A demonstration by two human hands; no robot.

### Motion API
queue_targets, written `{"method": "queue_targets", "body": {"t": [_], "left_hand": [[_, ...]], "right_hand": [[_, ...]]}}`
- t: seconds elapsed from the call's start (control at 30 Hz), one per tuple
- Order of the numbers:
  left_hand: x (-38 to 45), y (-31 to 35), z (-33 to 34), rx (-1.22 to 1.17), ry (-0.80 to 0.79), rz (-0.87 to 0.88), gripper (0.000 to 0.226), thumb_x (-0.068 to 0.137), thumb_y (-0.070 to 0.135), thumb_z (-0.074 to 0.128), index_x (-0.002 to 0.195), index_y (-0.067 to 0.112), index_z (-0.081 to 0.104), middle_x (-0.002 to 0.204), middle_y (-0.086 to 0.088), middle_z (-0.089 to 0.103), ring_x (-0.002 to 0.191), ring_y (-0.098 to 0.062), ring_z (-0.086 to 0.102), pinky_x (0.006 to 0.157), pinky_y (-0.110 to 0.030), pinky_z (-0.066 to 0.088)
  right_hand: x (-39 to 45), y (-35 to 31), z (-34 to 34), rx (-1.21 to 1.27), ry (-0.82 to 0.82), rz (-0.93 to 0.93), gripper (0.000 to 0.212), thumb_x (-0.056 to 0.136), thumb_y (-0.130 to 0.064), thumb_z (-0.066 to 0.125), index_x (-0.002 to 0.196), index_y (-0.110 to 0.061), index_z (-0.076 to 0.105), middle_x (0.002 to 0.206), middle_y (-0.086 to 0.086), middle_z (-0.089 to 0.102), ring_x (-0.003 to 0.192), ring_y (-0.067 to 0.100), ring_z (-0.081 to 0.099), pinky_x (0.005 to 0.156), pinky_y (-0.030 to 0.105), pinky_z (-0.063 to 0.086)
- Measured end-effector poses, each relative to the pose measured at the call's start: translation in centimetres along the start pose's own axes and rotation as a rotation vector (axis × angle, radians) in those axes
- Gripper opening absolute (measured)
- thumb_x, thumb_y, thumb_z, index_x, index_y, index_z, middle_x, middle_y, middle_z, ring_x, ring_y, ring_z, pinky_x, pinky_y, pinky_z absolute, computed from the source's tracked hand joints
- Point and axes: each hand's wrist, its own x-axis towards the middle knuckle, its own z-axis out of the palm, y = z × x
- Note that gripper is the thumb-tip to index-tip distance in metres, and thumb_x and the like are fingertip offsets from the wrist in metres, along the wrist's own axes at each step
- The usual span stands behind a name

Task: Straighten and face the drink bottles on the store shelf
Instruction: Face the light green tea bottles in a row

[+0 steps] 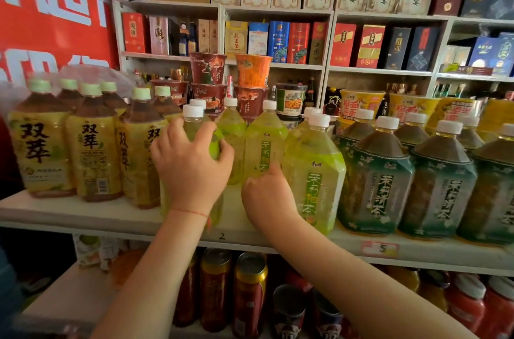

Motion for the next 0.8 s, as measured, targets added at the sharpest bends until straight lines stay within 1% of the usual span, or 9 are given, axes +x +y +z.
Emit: {"method": "queue_targets", "body": {"t": [0.13, 0.27, 0.33, 0.4, 0.5, 0.6, 0.67, 0.73, 0.8], "left_hand": [[0.1, -0.5, 0.2, -0.003, 0.025, 0.044, 0.027, 0.087, 0.032, 0.060, 0.107, 0.020, 0.073, 0.115, -0.022, 0.061, 0.106, -0.041, 0.058, 0.084, -0.047, 0.045], [0.1, -0.7, 0.2, -0.012, 0.024, 0.045, 0.028, 0.088, 0.034, 0.059, 0.107, 0.020, 0.074, 0.113, -0.020, 0.061, 0.104, -0.040, 0.058, 0.083, -0.045, 0.045], [0.0, -0.8, 0.3, -0.030, 0.025, 0.056, 0.028, 0.087, 0.034, 0.060, 0.107, 0.021, 0.074, 0.111, -0.019, 0.061, 0.102, -0.038, 0.058, 0.082, -0.044, 0.044], [0.1, -1.2, 0.2, -0.073, 0.012, 0.072, 0.028, 0.086, 0.035, 0.061, 0.106, 0.022, 0.075, 0.110, -0.018, 0.060, 0.101, -0.038, 0.058, 0.081, -0.043, 0.045], [0.5, -1.8, -0.1, -0.131, -0.025, 0.106, 0.029, 0.083, 0.037, 0.062, 0.105, 0.022, 0.075, 0.107, -0.018, 0.059, 0.098, -0.038, 0.057, 0.078, -0.043, 0.046], [0.9, -2.8, -0.4, -0.146, -0.059, 0.176, 0.033, 0.084, 0.042, 0.060, 0.105, 0.021, 0.074, 0.103, -0.017, 0.056, 0.094, -0.036, 0.055, 0.073, -0.040, 0.046], [1.1, -3.5, -0.5, -0.148, -0.073, 0.229, 0.037, 0.084, 0.046, 0.059, 0.107, 0.021, 0.073, 0.103, -0.017, 0.054, 0.095, -0.036, 0.053, 0.074, -0.039, 0.045], [1.2, -3.8, -0.5, -0.141, -0.083, 0.258, 0.042, 0.085, 0.049, 0.058, 0.110, 0.020, 0.072, 0.104, -0.018, 0.054, 0.096, -0.036, 0.052, 0.075, -0.040, 0.045], [1.2, -3.8, -0.6, -0.138, -0.100, 0.269, 0.044, 0.086, 0.051, 0.056, 0.113, 0.020, 0.071, 0.106, -0.018, 0.054, 0.097, -0.035, 0.051, 0.075, -0.039, 0.044]], "right_hand": [[0.1, 0.6, 0.6, 0.012, -0.027, 0.025, 0.016, 0.099, -0.014, 0.046, 0.094, -0.017, 0.061, 0.088, -0.003, 0.065, 0.088, 0.021, 0.061, 0.102, 0.045, 0.035], [0.2, 0.3, 1.0, 0.107, -0.041, 0.094, 0.019, 0.100, -0.015, 0.044, 0.086, -0.022, 0.056, 0.089, -0.003, 0.067, 0.083, 0.021, 0.061, 0.079, 0.037, 0.034], [0.5, 0.1, 0.7, 0.223, 0.008, 0.149, 0.022, 0.101, -0.020, 0.042, 0.081, -0.022, 0.052, 0.089, -0.001, 0.068, 0.077, 0.021, 0.059, 0.067, 0.032, 0.030], [1.2, 0.1, 0.1, 0.335, 0.099, 0.231, 0.022, 0.101, -0.029, 0.040, 0.086, -0.019, 0.053, 0.095, 0.003, 0.067, 0.082, 0.024, 0.061, 0.062, 0.032, 0.029], [3.4, 1.2, -0.5, 0.385, 0.228, 0.345, 0.027, 0.100, -0.030, 0.040, 0.115, -0.012, 0.052, 0.113, 0.010, 0.058, 0.102, 0.029, 0.057, 0.067, 0.035, 0.038], [7.1, 2.6, -0.6, 0.499, 0.373, 0.564, 0.054, 0.093, -0.022, 0.048, 0.141, -0.001, 0.036, 0.131, 0.018, 0.048, 0.118, 0.032, 0.048, 0.092, 0.038, 0.046], [9.8, 3.5, -0.5, 0.703, 0.452, 0.722, 0.063, 0.090, -0.018, 0.051, 0.145, 0.005, 0.031, 0.136, 0.022, 0.045, 0.122, 0.036, 0.047, 0.100, 0.043, 0.046], [11.8, 4.4, -0.1, 0.863, 0.427, 0.796, 0.067, 0.090, -0.019, 0.053, 0.147, 0.005, 0.028, 0.139, 0.023, 0.044, 0.124, 0.037, 0.047, 0.101, 0.048, 0.046], [12.6, 4.6, 0.2, 0.931, 0.324, 0.837, 0.071, 0.092, -0.022, 0.055, 0.152, -0.003, 0.022, 0.142, 0.019, 0.045, 0.126, 0.036, 0.048, 0.102, 0.051, 0.046]]}}
